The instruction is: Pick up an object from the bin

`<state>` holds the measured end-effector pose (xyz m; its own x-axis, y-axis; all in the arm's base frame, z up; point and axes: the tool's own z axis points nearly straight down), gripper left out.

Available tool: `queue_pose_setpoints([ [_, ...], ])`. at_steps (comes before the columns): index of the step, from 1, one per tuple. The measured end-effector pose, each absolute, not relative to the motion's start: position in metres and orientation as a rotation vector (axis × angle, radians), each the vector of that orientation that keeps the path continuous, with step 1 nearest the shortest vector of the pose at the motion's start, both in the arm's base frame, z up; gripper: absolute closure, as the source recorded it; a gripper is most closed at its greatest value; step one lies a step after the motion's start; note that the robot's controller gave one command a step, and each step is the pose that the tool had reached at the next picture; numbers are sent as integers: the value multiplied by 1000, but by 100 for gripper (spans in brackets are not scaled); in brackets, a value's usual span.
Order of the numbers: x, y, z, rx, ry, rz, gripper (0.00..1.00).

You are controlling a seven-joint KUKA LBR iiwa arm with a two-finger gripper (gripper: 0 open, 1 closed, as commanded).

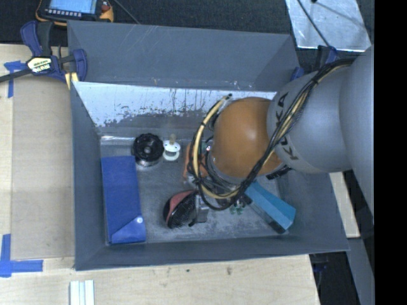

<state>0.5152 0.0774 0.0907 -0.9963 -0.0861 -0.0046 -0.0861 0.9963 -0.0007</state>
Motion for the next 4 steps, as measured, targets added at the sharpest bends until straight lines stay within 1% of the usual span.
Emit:
queue_pose_setpoints([
  [1, 515, 77, 91, -135, 3134, -1, 100],
  [2, 492, 66, 179, -844, 3024, 1, 100],
  [3, 492, 66, 179, -843, 3024, 1, 100],
  [4, 499, 70, 219, -841, 3033, 3, 100],
])
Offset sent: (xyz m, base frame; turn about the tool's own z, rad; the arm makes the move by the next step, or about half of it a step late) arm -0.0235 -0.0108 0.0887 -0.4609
